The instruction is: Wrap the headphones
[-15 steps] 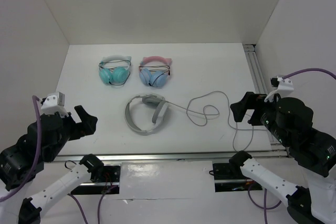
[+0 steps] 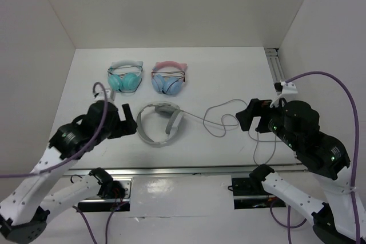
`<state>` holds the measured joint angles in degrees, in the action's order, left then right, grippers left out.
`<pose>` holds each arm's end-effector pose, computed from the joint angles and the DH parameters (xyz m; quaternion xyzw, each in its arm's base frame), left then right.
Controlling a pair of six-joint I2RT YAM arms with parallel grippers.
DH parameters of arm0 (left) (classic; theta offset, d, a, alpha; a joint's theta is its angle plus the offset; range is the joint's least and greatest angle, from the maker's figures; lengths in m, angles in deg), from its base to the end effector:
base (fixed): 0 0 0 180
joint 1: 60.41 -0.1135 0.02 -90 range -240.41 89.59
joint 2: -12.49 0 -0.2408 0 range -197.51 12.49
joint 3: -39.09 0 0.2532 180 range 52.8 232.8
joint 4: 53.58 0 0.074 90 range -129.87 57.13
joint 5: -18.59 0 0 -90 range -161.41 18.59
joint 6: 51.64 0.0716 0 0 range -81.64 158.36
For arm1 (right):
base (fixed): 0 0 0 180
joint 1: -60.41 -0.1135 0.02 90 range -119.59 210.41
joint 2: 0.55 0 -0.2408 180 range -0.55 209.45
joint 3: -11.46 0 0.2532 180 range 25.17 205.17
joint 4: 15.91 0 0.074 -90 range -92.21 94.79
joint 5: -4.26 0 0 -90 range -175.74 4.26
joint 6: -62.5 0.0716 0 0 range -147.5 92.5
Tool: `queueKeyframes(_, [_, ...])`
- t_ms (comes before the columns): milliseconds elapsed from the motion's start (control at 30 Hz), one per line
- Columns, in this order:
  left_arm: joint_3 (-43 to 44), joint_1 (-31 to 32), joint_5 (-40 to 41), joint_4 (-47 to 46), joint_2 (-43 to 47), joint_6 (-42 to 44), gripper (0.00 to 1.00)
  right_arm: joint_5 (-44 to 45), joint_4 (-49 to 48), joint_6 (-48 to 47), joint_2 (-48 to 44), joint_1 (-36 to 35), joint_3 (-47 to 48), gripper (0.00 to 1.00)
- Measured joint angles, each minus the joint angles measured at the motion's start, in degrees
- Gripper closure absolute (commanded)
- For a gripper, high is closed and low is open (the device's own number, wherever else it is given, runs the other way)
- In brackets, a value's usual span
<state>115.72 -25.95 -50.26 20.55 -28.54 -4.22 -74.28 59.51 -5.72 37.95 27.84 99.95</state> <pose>0.1419 -0.0660 0.3313 -0.1422 0.8776 -0.1365 0.4369 0.1126 0.0551 0.3954 -0.0260 0.8425 0.1676 0.5113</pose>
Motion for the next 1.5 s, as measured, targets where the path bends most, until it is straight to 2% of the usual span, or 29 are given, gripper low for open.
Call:
queueKeyframes(167, [-6.1,3.1,-3.3,-8.7,-12.4,-4.9,0.00,-2.4,-3.4,-0.4,0.4,0.0,-1.1,0.00])
queueKeyframes(500, [-15.9,5.1,2.1,-18.7,-25.0,-22.2,0.00,-10.4,-5.7,-2.5,0.5,1.0,-3.7,0.00])
queueKeyframes(733, [-21.0,4.7,5.2,-25.6,-31.6,-25.3,0.00,-14.5,-6.8,-3.9,-0.1,1.7,-5.8,0.00])
queueKeyframes(900, [-21.7,1.4,6.3,-30.7,-36.1,-24.9,0.00,-17.1,-8.7,-4.1,-0.7,1.7,-7.7,0.00])
queueKeyframes(967, [-21.7,0.3,6.5,-32.5,-38.2,-24.8,0.04,-17.8,-9.0,-4.2,-0.7,1.7,-8.2,0.00])
queueKeyframes(1067, [-21.8,-1.2,6.3,-34.6,-41.2,-24.6,0.22,-18.3,-9.2,-4.3,-0.8,1.7,-8.8,0.00])
queueKeyframes(1133, [-21.8,-1.8,6.8,-35.3,-41.9,-23.7,0.26,-18.4,-9.3,-4.3,-0.8,1.7,-8.8,0.00])
queueKeyframes(1200, [-21.9,-2.3,7.0,-36.1,-41.9,-23.6,0.34,-18.6,-9.4,-4.3,-0.8,1.7,-8.8,0.00])
queueKeyframes(1233, [-22.1,-2.4,7.2,-36.5,-41.9,-23.7,0.50,-18.8,-9.4,-4.3,-0.8,1.7,-8.8,0.00])
queueKeyframes(1300, [-22.4,-2.6,7.3,-37.3,-41.9,-23.8,0.74,-19.0,-9.5,-4.3,-0.8,1.7,-8.9,0.00])
queueKeyframes(1333, [-22.6,-2.6,7.3,-37.6,-41.9,-23.5,0.92,-19.2,-9.6,-4.3,-0.8,1.7,-9.0,0.00])
queueKeyframes(1367, [-22.7,-2.7,7.4,-37.6,-41.7,-23.1,1.00,-19.3,-9.7,-4.3,-0.8,1.7,-9.2,0.00])
queueKeyframes(1500, [-22.7,-2.8,7.3,-35.0,-40.8,-23.7,1.00,-19.4,-10.0,-4.3,-0.9,1.7,-9.9,0.00])
